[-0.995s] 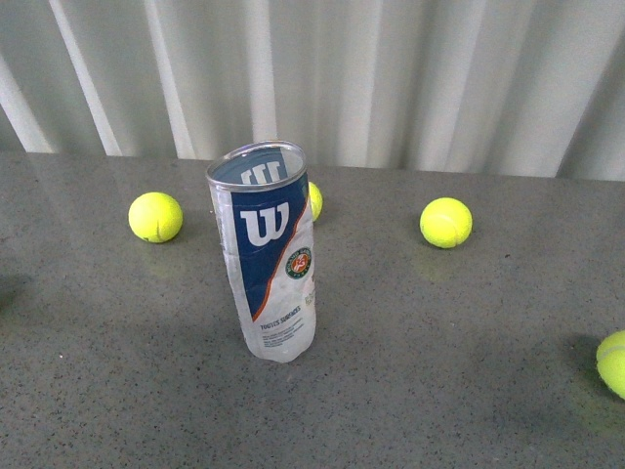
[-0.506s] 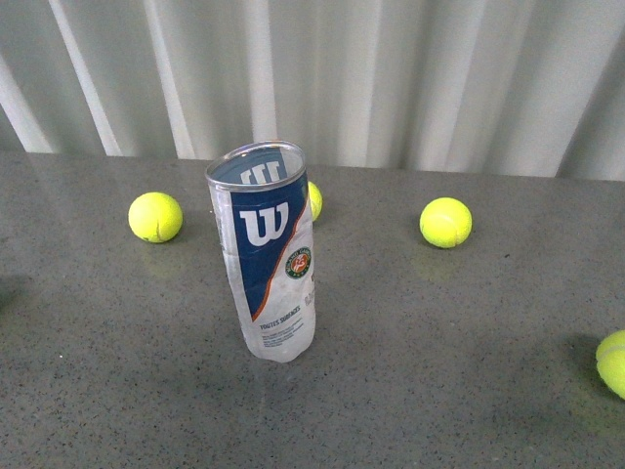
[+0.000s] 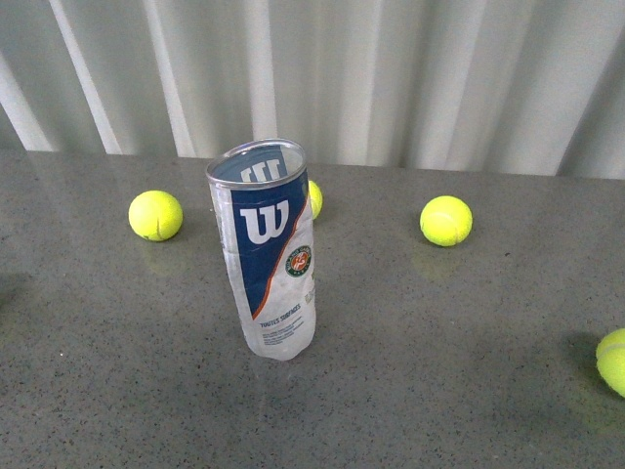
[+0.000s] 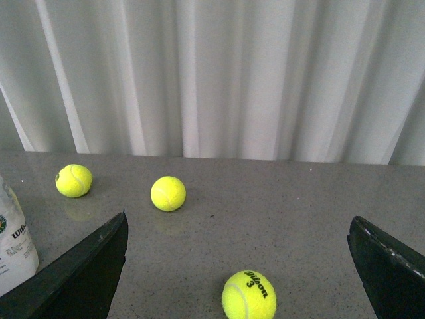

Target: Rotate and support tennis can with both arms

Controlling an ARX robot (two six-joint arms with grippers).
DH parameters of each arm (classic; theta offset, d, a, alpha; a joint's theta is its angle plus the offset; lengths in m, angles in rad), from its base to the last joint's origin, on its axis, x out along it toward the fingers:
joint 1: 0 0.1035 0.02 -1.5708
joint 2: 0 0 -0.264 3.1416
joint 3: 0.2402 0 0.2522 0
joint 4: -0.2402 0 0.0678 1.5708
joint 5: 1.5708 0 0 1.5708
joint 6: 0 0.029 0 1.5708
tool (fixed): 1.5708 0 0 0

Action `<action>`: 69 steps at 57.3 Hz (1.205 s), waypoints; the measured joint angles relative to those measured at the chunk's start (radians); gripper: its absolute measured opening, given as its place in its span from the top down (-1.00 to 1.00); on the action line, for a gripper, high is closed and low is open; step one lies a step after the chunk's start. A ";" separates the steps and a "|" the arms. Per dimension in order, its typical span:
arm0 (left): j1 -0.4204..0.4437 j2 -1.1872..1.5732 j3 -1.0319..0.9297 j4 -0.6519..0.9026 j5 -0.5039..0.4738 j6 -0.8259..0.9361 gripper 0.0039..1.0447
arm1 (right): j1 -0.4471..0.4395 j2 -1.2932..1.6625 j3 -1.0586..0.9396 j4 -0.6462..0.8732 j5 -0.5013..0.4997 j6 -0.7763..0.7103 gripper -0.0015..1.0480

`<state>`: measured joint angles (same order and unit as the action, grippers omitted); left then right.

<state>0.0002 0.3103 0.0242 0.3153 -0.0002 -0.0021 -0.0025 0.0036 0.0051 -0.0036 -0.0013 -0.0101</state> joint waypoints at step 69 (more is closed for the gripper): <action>0.000 -0.306 0.000 -0.313 0.000 0.000 -0.17 | 0.000 0.000 0.000 0.000 0.000 0.000 -0.86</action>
<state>0.0002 0.0040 0.0246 0.0021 -0.0002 -0.0025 -0.0025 0.0036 0.0051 -0.0036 -0.0010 -0.0101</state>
